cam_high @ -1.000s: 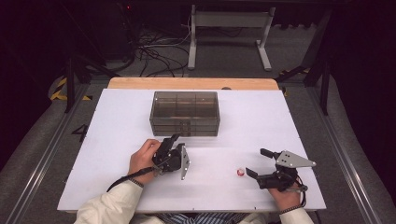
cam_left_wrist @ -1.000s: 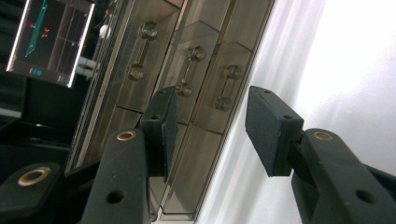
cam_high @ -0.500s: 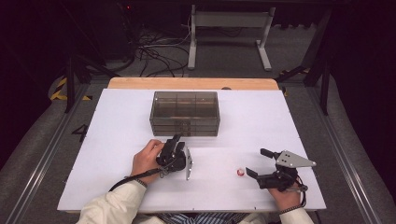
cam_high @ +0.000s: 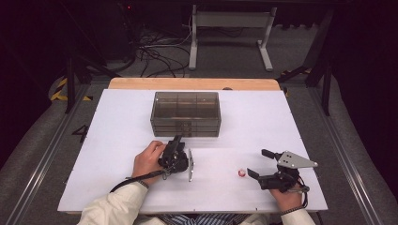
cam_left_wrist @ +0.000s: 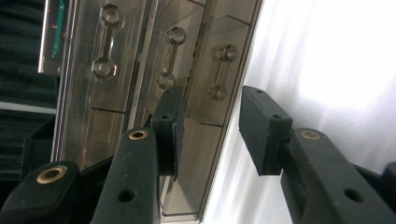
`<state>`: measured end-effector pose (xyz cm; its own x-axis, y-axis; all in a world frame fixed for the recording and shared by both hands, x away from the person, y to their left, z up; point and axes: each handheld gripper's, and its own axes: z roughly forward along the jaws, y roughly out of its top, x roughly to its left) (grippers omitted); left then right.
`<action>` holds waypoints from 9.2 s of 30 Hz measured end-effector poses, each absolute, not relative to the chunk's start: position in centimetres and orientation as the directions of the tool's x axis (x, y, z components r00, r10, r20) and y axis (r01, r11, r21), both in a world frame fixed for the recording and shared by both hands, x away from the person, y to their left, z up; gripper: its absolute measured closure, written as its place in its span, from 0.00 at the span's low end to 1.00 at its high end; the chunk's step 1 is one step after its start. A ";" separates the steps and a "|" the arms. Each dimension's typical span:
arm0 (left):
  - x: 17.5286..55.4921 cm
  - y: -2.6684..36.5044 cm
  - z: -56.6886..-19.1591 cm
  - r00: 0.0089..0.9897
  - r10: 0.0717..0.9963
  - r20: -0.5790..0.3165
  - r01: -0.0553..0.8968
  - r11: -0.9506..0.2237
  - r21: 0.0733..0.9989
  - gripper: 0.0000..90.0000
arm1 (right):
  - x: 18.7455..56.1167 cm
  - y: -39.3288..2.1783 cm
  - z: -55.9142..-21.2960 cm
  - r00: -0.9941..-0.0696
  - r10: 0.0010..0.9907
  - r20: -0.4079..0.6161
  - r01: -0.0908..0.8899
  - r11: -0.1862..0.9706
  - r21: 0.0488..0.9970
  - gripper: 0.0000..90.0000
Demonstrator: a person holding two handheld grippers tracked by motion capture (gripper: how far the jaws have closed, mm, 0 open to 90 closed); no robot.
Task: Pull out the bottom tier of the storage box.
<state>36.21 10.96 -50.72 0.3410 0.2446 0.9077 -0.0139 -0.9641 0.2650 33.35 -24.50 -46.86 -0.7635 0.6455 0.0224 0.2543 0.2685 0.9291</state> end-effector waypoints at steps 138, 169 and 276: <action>35.5 10.8 -46.0 0.600 0.340 0.724 0.005 -0.907 0.422 0.68 | 33.3 -24.4 -46.9 -0.771 0.636 0.017 0.250 0.278 0.927 0.08; 38.8 14.7 -42.3 0.858 0.478 0.186 0.202 -0.648 0.734 0.59 | 33.3 -24.3 -46.9 -0.774 0.633 0.015 0.250 0.284 0.926 0.08; 40.7 14.5 -43.5 0.945 0.323 -0.039 0.302 -0.825 0.478 0.64 | 33.3 -24.4 -46.9 -0.777 0.629 0.021 0.255 0.283 0.925 0.08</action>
<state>40.67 14.45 -43.49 0.9454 0.3235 -0.0386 0.3017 -0.8248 0.4782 33.34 -24.37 -46.90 -0.7771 0.6290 0.0215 0.2545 0.2829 0.9248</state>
